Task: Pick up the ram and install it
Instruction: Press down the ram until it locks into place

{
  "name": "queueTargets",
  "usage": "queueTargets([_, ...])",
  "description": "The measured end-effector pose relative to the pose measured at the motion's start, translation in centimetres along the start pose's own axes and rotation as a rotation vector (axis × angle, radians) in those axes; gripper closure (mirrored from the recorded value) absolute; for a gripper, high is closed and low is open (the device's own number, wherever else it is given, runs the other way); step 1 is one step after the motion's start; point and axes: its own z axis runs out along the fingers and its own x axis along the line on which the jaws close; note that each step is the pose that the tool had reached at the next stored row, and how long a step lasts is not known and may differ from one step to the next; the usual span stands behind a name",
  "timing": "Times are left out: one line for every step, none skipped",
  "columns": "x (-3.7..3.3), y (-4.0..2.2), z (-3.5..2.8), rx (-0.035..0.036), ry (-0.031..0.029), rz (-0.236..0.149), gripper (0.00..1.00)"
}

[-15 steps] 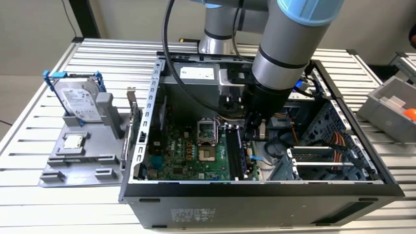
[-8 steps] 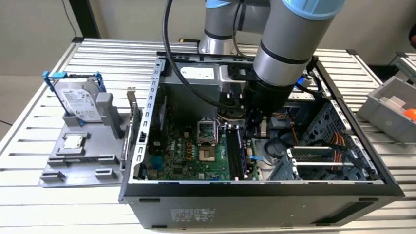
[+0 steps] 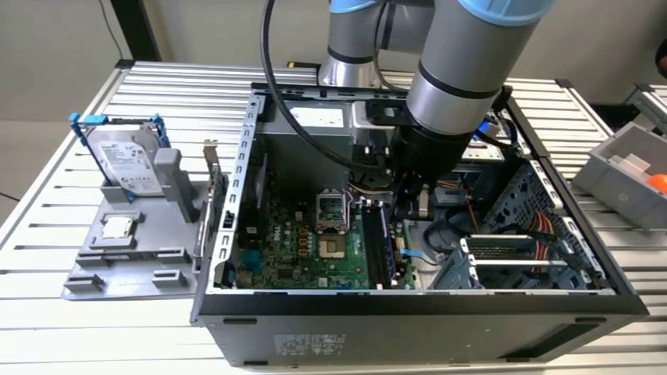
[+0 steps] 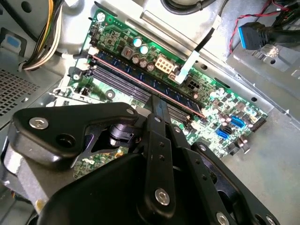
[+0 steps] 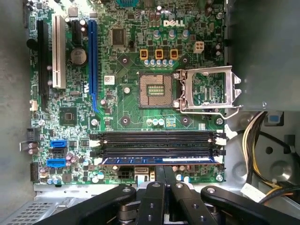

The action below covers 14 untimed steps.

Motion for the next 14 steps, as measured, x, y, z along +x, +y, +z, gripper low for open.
queueTargets([0.00,0.01,-0.17,0.0000,-0.0001,0.000,1.00])
queueTargets([0.00,0.01,-0.32,0.0001,-0.0001,0.000,1.00])
queueTargets([-0.01,0.02,-0.47,0.0001,-0.0002,0.000,1.00])
queueTargets([-0.01,0.03,-0.60,0.0001,-0.0002,0.000,1.00])
queueTargets([-0.01,0.03,-0.71,0.0000,-0.0001,0.000,1.00])
queueTargets([-0.01,0.03,-0.83,0.0000,-0.0001,0.000,1.00])
queueTargets([-0.01,0.04,-0.98,0.0000,-0.0001,0.000,1.00])
queueTargets([-0.01,0.05,-1.17,0.0001,-0.0002,0.000,1.00])
queueTargets([-0.01,0.05,-1.31,0.0000,-0.0001,0.000,1.00])
queueTargets([-0.01,0.06,-1.42,0.0000,-0.0002,0.000,1.00])
queueTargets([-0.01,0.06,-1.54,0.0000,-0.0002,0.000,1.00])
queueTargets([-0.02,0.07,-1.70,0.0000,-0.0001,0.000,1.00])
queueTargets([-0.01,0.08,-1.87,0.0000,-0.0001,0.000,1.00])
queueTargets([-0.02,0.09,-2.03,0.0000,-0.0001,0.000,1.00])
